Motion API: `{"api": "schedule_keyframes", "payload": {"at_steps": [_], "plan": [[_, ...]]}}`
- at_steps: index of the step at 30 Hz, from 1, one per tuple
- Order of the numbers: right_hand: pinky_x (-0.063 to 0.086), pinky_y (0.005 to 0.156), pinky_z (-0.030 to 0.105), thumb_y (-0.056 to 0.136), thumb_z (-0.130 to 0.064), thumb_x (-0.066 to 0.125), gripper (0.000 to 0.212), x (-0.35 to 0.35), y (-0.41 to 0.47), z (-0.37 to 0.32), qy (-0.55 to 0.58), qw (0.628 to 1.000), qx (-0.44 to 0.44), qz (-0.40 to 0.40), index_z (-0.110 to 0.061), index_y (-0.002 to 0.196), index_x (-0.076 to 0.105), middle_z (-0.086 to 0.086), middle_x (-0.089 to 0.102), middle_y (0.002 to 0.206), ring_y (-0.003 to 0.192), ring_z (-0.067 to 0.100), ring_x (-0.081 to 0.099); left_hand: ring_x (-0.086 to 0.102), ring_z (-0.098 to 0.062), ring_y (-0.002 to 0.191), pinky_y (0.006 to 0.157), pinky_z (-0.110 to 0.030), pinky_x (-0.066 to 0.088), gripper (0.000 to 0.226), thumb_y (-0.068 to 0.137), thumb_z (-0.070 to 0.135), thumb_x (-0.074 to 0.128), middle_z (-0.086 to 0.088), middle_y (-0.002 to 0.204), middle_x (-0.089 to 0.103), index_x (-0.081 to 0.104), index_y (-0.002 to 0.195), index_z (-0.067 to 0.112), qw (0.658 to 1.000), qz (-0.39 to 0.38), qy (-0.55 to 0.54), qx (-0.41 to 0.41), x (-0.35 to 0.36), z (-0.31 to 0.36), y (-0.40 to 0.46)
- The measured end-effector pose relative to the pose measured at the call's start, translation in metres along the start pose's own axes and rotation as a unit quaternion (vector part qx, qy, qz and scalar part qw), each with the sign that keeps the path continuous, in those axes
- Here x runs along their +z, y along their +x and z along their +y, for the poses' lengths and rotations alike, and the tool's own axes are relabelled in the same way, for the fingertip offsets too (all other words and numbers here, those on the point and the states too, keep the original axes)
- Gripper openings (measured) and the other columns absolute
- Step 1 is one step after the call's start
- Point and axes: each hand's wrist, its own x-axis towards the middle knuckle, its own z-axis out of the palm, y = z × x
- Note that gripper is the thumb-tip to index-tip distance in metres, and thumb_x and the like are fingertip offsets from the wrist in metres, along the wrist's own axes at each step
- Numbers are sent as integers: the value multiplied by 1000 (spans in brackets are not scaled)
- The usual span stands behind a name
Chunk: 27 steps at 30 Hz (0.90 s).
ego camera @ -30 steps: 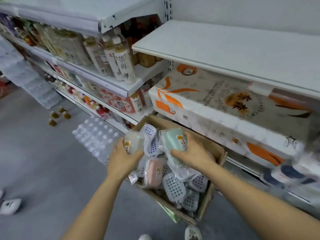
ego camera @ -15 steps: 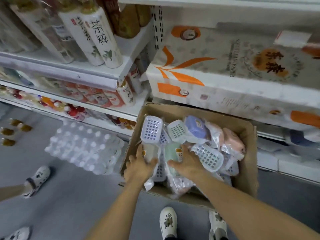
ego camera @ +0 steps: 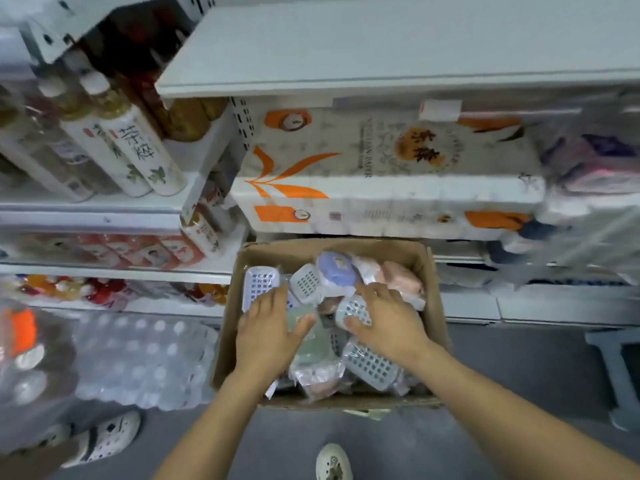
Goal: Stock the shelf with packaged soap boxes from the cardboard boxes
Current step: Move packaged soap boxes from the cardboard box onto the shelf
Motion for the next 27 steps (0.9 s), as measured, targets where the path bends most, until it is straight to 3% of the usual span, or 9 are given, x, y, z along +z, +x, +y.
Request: {"api": "schedule_keyframes", "payload": {"at_steps": [2,5,9,13,16,21,27], "plan": [[32,106,39,95,-52,45,63,-38,-27,24,-13,997,-16,74,-27,149,26,1,31,152,136,25,32,39,-23,137,110,-41,34,90,81,78,26,-2,149,44,32,150,20,998,49,0,43,-19,43,-8],[35,100,39,95,-52,44,58,-97,-76,70,-22,984,-22,174,-27,146,34,-3,42,144,130,22,40,57,-28,119,98,-44,45,85,81,75,33,-6,131,61,50,140,15,985,124,-3,120,-41,119,-20],[44,89,42,85,-56,34,64,-171,-155,148,-30,958,-3,285,-23,140,44,-2,55,130,116,25,53,57,-25,117,96,-42,45,81,83,71,33,-3,129,62,45,143,18,962,175,-5,210,-60,246,-51],[45,86,38,86,-49,41,58,-240,-240,240,-51,921,17,387,-21,136,49,0,59,125,111,24,56,54,-23,122,100,-41,43,82,83,73,37,-2,134,58,41,146,20,936,201,-48,286,-57,382,-89],[43,91,37,90,-43,51,54,-283,-302,312,-70,899,42,431,-21,139,46,0,56,130,115,21,53,54,-24,121,99,-42,43,77,86,65,50,-4,133,59,41,146,19,914,211,-79,337,-46,477,-119],[47,92,44,88,-47,42,59,-334,-372,405,-81,874,79,472,-19,140,45,2,55,131,119,23,51,57,-24,113,94,-42,45,77,84,68,41,-3,127,61,43,144,19,877,204,-61,431,-29,595,-143],[45,93,42,93,-40,54,56,-382,-418,510,-71,848,122,510,-22,144,39,1,50,135,121,23,47,53,-23,121,98,-40,43,80,83,70,40,-2,135,57,38,146,21,847,201,-92,483,-9,737,-151]]}}
